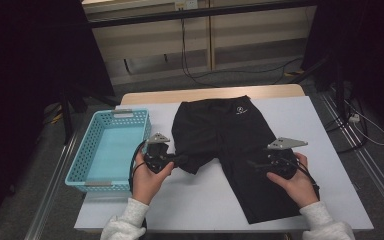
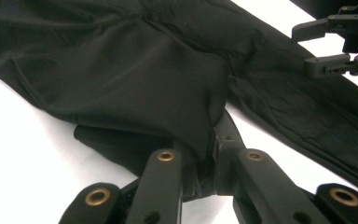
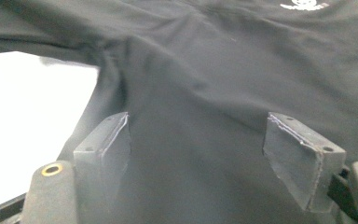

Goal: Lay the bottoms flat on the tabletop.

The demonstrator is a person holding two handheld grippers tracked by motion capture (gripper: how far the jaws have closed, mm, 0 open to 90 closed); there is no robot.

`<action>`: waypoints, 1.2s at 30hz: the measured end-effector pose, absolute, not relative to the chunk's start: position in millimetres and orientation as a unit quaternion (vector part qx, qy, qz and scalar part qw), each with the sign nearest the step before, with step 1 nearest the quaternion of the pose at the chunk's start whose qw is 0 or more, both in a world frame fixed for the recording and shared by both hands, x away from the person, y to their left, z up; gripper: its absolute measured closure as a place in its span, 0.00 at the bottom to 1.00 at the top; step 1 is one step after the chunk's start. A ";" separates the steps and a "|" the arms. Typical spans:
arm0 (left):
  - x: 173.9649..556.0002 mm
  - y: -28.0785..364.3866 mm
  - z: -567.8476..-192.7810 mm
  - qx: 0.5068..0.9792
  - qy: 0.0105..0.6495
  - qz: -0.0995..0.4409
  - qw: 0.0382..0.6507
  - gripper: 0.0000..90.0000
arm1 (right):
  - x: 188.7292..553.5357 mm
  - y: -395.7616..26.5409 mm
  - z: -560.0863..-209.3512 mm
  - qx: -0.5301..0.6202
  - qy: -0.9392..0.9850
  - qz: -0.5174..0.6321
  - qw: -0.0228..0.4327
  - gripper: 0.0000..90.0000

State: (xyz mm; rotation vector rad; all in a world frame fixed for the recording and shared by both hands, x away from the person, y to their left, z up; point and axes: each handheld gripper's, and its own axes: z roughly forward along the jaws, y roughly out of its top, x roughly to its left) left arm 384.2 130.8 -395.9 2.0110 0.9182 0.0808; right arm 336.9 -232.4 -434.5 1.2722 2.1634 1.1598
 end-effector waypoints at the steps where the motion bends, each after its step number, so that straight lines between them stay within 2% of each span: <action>1: 384.4 130.7 -396.0 0.812 0.371 0.032 0.450 0.93 | 336.3 -229.3 -433.8 0.447 0.771 0.413 0.187 0.26; 4: 384.2 130.9 -395.6 0.810 0.369 0.036 0.454 0.92 | 335.8 -219.8 -434.7 0.432 0.780 0.416 0.181 0.26; 8: 384.3 132.4 -395.8 0.807 0.367 0.046 0.460 0.86 | 336.1 -213.4 -436.8 0.423 0.786 0.415 0.175 0.25; 11: 387.8 134.1 -402.7 0.812 0.368 0.065 0.448 0.68 | 336.6 -209.2 -437.3 0.419 0.789 0.417 0.170 0.25; 13: 389.3 136.1 -407.4 0.815 0.372 0.072 0.439 0.62 | 336.8 -206.5 -438.4 0.413 0.792 0.417 0.168 0.25; 16: 391.2 140.0 -410.1 0.810 0.385 0.085 0.434 0.41 | 337.5 -202.2 -438.9 0.407 0.796 0.414 0.169 0.24; 19: 390.1 143.5 -407.0 0.803 0.388 0.105 0.440 0.29 | 337.6 -198.6 -438.7 0.400 0.800 0.414 0.167 0.24; 25: 382.1 146.9 -405.2 0.808 0.387 0.104 0.433 0.26 | 337.3 -197.5 -438.3 0.401 0.801 0.413 0.166 0.24; 30: 372.7 147.8 -411.4 0.818 0.382 0.102 0.418 0.31 | 333.2 -196.7 -438.5 0.398 0.801 0.418 0.162 0.24; 34: 361.2 148.9 -424.3 0.825 0.382 0.103 0.403 0.30 | 328.8 -194.4 -436.0 0.393 0.800 0.422 0.163 0.24; 36: 358.7 149.8 -431.7 0.838 0.375 0.090 0.387 0.32 | 326.6 -194.3 -435.2 0.394 0.799 0.423 0.165 0.24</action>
